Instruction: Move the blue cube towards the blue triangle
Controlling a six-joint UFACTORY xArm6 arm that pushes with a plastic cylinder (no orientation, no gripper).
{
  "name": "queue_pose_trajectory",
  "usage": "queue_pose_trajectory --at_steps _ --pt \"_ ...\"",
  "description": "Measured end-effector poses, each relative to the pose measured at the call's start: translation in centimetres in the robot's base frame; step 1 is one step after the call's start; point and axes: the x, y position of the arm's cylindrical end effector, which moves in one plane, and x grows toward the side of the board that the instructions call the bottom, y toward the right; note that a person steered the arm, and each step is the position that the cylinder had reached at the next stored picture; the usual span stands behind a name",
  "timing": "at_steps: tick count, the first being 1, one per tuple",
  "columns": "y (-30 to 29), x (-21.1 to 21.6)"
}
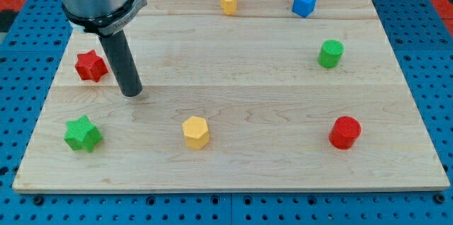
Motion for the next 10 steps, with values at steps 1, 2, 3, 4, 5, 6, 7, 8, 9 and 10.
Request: queue_pose_trajectory --at_steps 1,2,3,4,5,6,7,8,9,10 --pt "0.0 -0.2" --pt "0.0 -0.2" --pt "4.5 -2.3" --pt "10.2 -5.4" --pt "15.5 -8.6" --pt "18.9 -13.0" --pt "21.6 -16.9" --pt "23.8 -20.7" --pt "24.0 -23.4" --pt "29.8 -26.1"
